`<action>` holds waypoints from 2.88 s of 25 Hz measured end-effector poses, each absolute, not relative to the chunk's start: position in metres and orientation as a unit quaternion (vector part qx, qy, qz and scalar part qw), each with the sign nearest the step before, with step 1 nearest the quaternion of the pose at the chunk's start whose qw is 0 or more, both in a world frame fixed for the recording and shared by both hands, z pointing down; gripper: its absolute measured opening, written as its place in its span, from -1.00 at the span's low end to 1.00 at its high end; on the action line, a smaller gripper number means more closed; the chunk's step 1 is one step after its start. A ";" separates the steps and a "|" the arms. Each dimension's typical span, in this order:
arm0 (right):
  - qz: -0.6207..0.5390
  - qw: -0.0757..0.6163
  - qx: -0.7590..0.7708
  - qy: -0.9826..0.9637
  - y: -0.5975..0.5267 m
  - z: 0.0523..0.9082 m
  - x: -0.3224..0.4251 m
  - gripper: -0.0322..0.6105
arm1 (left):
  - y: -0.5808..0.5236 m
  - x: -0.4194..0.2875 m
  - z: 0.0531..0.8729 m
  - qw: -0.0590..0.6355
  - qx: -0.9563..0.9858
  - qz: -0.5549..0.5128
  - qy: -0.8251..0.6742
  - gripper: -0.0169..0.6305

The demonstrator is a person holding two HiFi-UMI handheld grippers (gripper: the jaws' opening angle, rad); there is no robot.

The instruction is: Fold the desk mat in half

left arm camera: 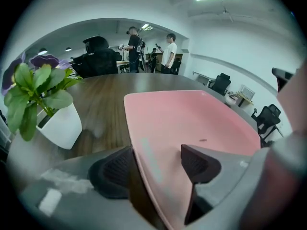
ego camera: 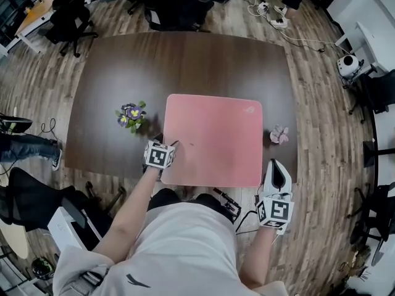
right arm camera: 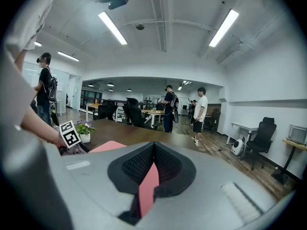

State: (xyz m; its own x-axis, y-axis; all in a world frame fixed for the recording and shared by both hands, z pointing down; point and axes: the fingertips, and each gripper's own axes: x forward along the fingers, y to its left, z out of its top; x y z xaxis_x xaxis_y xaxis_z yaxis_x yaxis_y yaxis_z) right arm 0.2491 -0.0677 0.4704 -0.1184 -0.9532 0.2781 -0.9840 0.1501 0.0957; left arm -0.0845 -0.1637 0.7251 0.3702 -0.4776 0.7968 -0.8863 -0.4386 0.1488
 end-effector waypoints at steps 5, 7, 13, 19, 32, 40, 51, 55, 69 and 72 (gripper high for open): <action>0.063 0.140 0.653 -0.742 -0.066 0.476 0.251 -0.89 | -0.167 -0.078 0.721 0.299 0.768 0.372 -0.426 0.02; 0.067 0.141 0.653 -0.741 -0.064 0.478 0.249 -0.89 | -0.167 -0.077 0.718 0.300 0.767 0.379 -0.423 0.01; 0.074 0.142 0.651 -0.742 -0.061 0.485 0.246 -0.89 | -0.165 -0.072 0.720 0.303 0.763 0.377 -0.429 -0.12; 0.077 0.141 0.649 -0.744 -0.058 0.487 0.244 -0.89 | -0.159 -0.067 0.724 0.309 0.765 0.340 -0.452 -0.39; 0.087 0.135 0.659 -0.735 -0.046 0.489 0.257 -0.89 | -0.151 -0.055 0.691 0.343 0.787 0.251 -0.447 -0.66; 0.097 0.131 0.666 -0.728 -0.040 0.494 0.260 -0.89 | -0.142 -0.021 0.634 0.378 0.818 0.195 -0.387 -0.70; 0.120 0.132 0.691 -0.701 -0.021 0.505 0.279 -0.89 | -0.144 0.077 0.579 0.390 0.866 0.140 -0.280 -0.70; 0.135 0.129 0.702 -0.687 -0.011 0.512 0.288 -0.89 | -0.145 0.119 0.583 0.389 0.876 0.151 -0.242 -0.70; 0.196 0.153 0.759 -0.602 0.059 0.541 0.336 -0.89 | -0.155 0.256 0.660 0.436 0.856 0.228 -0.157 -0.63; 0.204 0.151 0.768 -0.587 0.070 0.545 0.340 -0.89 | -0.156 0.268 0.679 0.435 0.850 0.248 -0.165 -0.63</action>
